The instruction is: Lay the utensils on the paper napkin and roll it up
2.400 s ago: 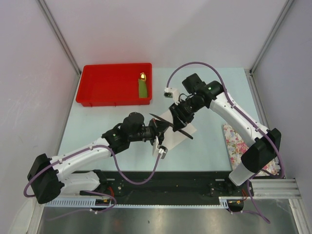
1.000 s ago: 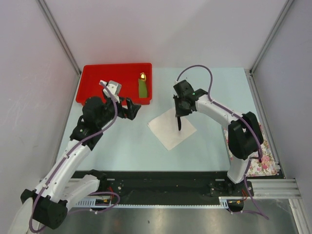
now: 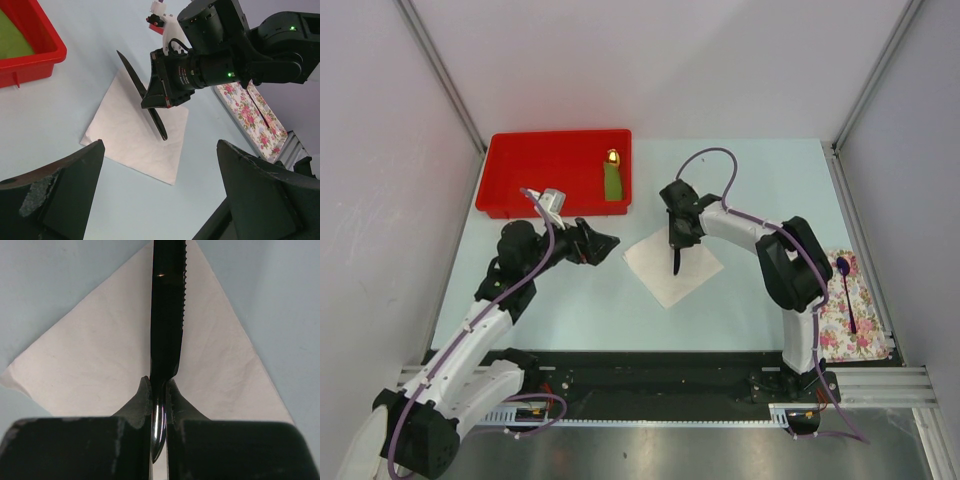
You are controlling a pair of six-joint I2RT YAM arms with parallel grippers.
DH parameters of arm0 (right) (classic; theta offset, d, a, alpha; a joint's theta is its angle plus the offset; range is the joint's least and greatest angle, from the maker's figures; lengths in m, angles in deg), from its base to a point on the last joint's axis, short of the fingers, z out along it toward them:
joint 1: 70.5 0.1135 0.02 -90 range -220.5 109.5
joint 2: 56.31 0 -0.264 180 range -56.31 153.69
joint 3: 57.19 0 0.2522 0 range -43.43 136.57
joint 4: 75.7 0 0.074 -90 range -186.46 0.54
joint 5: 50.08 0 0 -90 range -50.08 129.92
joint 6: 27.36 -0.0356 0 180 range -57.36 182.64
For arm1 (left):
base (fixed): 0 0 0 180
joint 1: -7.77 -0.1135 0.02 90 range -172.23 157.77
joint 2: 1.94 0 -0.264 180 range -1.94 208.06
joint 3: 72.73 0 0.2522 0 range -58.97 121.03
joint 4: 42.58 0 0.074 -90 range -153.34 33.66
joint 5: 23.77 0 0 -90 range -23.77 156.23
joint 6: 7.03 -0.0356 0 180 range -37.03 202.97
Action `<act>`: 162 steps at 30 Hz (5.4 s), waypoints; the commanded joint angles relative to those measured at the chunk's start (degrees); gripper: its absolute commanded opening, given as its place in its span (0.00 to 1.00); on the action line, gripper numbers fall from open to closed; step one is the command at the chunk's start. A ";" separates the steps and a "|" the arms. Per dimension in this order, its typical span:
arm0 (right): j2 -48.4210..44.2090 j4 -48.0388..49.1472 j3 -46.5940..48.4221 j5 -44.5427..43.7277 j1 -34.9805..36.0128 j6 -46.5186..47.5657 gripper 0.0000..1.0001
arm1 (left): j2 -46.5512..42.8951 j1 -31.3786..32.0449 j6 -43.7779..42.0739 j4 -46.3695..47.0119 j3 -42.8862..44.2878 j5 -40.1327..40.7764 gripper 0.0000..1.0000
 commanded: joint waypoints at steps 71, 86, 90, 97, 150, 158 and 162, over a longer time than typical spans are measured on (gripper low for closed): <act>-43.61 -20.15 -19.44 21.32 -49.06 47.83 0.98 | 10.42 -8.68 -28.71 -38.66 32.90 -8.05 1.00; -35.45 -18.49 -29.03 22.56 -71.85 61.82 0.63 | 7.44 -8.85 -23.69 -29.27 22.80 -17.79 0.98; -32.81 -14.81 -30.70 20.19 -71.85 61.02 0.61 | 5.16 -8.77 -19.22 -24.16 20.68 -19.12 0.97; -30.61 -15.75 -30.97 19.91 -76.67 68.66 0.57 | 5.24 -8.77 -17.98 -20.55 17.69 -16.92 0.96; -19.62 -1.08 -37.39 12.97 -74.13 70.08 0.00 | 8.22 -8.68 -20.00 -15.10 15.41 -21.23 0.93; -28.22 -9.95 -32.21 22.88 -73.17 67.27 0.00 | 9.19 -7.89 -16.58 -10.09 14.88 -21.23 0.93; -31.66 -14.87 -29.39 27.03 -72.11 65.78 0.00 | 10.33 -6.66 -14.29 -7.81 14.79 -20.36 0.93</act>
